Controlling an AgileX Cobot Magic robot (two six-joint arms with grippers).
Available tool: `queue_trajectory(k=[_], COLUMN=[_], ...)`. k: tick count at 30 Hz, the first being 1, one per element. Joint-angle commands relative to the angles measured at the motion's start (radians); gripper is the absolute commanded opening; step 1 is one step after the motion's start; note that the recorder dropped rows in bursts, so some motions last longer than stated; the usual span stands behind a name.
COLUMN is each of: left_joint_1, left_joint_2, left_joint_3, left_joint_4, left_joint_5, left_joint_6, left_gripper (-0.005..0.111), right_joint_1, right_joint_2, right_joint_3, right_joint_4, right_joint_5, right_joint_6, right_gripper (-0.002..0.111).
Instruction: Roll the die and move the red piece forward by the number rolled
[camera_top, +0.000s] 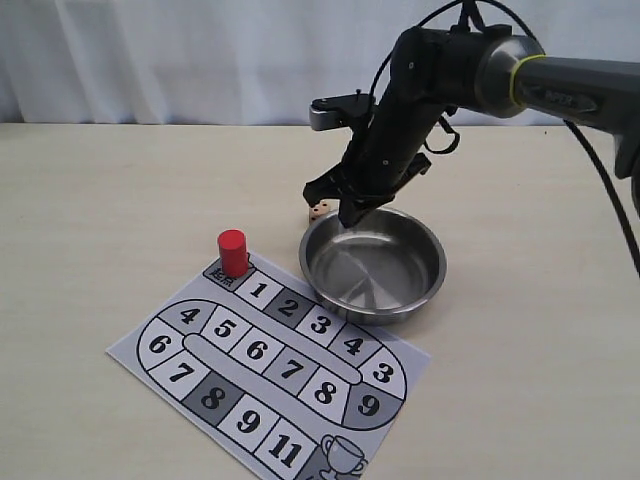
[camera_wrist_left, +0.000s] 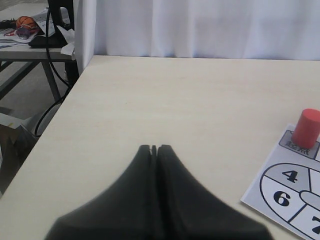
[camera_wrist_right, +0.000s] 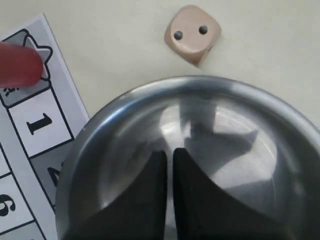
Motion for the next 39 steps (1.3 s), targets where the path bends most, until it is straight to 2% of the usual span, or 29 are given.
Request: queue_trajectory(k=[1,16,32,39], left_joint_1=[0.0,0.0,0.0,0.0], left_joint_2=[-0.001,-0.001,-0.001,-0.001], left_joint_3=[0.002,0.002,0.002,0.002], left_joint_4=[0.0,0.0,0.0,0.0], left_joint_5=[-0.012,-0.012,-0.012,-0.012], left_joint_6=[-0.006,-0.006,-0.006,-0.006], left_gripper=[0.0,0.0,0.0,0.0], right_joint_1=[-0.001,-0.001,-0.001,-0.001], right_joint_2=[0.033,0.104,0.127,0.069], right_joint_3=[-0.008,-0.008,-0.008,-0.008], right_joint_4=[-0.003,-0.003,-0.005,-0.005], right_joint_5=[-0.049,-0.156,-0.152,-0.079], right_joint_6=[0.004,0.004,0.0,-0.008], right_gripper=[0.004,0.004,0.004,0.004])
